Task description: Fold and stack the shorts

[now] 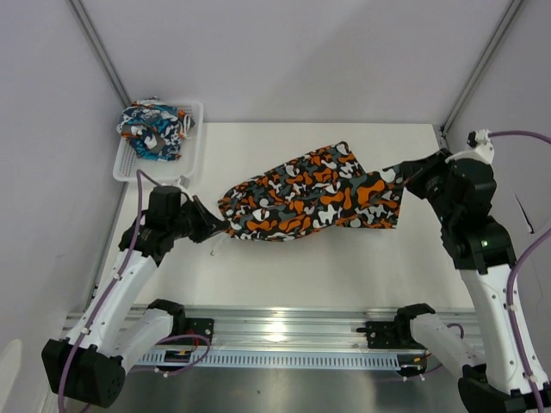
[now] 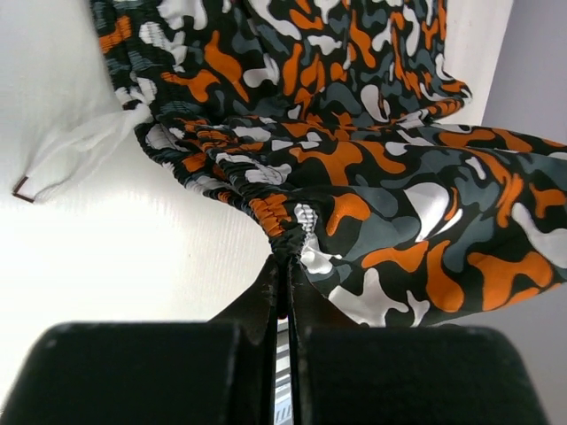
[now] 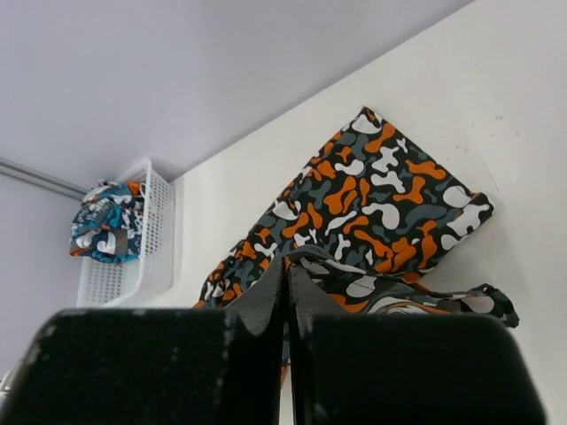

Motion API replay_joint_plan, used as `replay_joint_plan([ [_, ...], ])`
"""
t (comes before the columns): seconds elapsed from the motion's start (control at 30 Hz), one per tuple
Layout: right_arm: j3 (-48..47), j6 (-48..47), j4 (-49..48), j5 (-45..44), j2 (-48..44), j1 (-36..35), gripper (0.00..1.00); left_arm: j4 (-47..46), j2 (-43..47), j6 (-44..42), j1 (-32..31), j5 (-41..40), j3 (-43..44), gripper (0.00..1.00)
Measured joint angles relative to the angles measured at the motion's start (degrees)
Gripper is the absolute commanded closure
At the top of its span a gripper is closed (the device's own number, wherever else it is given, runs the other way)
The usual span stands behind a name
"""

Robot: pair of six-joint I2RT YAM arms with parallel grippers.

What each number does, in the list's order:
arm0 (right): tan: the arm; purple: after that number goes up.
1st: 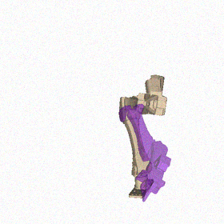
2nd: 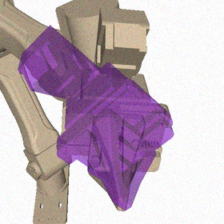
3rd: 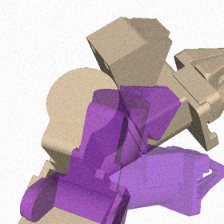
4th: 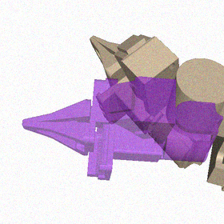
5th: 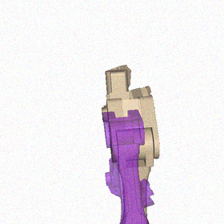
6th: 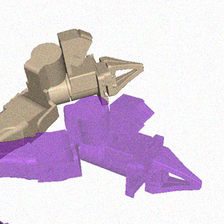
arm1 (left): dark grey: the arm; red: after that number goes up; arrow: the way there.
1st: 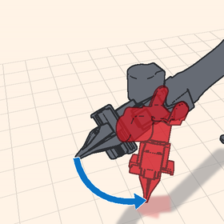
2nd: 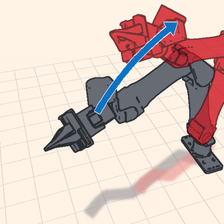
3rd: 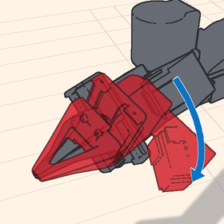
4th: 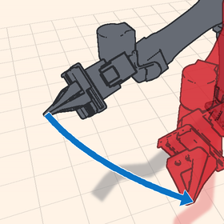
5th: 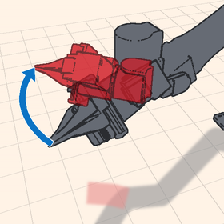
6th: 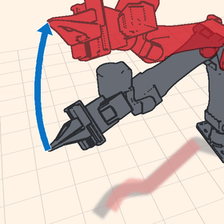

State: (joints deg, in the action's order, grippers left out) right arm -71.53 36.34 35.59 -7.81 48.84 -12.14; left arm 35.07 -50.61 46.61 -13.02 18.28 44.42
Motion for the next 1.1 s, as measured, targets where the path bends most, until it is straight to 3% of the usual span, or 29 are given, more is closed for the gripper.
replay_joint_plan([
  [0.43,-10.99,-4.09,-3.17,2.99,19.61,0.0,1.0,-1.16,-2.49,-0.15,12.83,2.34,-1.44,1.0],
  [1.1,-25.46,-7.3,-10.82,8.35,49.64,1.25,1.0,-9.84,-32.15,-2.12,20.13,7.28,10.62,1.0],
])
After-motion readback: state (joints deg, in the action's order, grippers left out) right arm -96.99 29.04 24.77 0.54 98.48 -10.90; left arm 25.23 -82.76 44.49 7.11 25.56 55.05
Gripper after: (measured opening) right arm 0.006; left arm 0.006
